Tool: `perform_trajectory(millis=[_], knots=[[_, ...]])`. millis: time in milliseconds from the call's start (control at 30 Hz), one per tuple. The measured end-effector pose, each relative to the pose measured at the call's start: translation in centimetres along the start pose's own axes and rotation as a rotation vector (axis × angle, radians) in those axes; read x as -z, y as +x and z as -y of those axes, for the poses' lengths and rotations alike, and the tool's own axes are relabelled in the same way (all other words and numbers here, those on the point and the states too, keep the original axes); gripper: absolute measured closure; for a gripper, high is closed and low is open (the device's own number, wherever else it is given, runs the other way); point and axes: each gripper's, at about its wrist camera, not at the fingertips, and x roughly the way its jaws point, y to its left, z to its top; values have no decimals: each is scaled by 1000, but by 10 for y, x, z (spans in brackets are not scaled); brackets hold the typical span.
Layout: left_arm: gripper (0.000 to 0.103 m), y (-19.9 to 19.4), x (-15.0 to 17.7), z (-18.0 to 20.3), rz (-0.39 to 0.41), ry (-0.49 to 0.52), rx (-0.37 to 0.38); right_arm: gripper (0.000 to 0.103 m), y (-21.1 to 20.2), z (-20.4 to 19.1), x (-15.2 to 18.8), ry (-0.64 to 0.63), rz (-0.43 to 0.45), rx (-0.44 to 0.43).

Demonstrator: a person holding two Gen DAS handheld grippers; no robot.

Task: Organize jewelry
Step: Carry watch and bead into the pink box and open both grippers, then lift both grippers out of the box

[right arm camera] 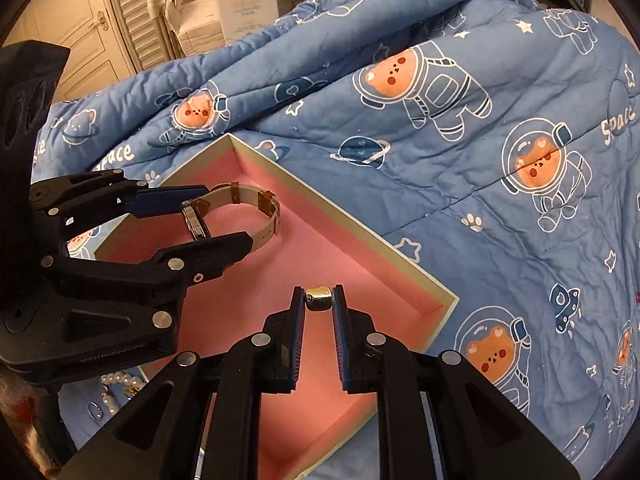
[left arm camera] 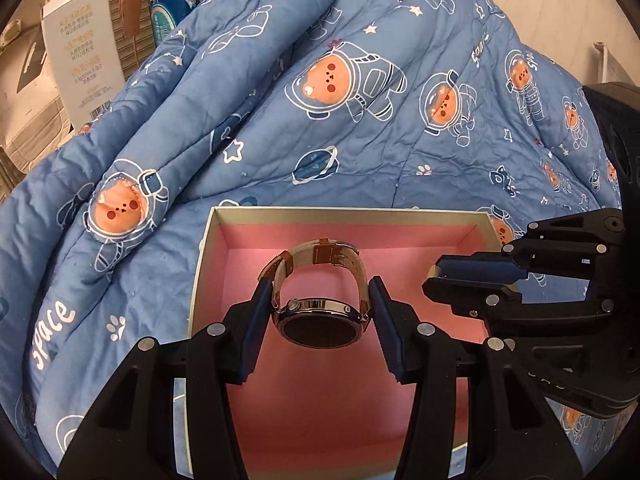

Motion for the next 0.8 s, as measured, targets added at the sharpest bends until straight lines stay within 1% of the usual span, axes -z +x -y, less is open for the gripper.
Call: perform_trajectory(millis=[100, 267, 400, 600, 667, 700, 733, 767, 800], knots=[[53, 6, 1, 1, -11, 18, -15, 89, 6, 0, -3, -25, -25, 1], [53, 14, 1, 1, -22, 21, -30, 89, 17, -1, -6, -53, -64, 30], [53, 16, 4, 4, -14, 41, -53, 89, 27, -6, -10, -65, -87, 43], [51, 12, 5, 4, 5, 46, -56, 89, 33, -17, -10, -109, -91, 69], [46, 7, 5, 4, 20, 55, -64, 86, 33, -19, -9, -118, -88, 66], [40, 3, 5, 4, 35, 60, -72, 84, 32, -19, -8, -117, -87, 70], [35, -2, 4, 4, 57, 64, -76, 79, 32, -19, -8, -115, -85, 72], [32, -8, 3, 3, 76, 66, -74, 76, 31, -19, -8, -110, -85, 71], [27, -14, 1, 2, 91, 64, -70, 69, 32, -18, -3, -107, -81, 62]])
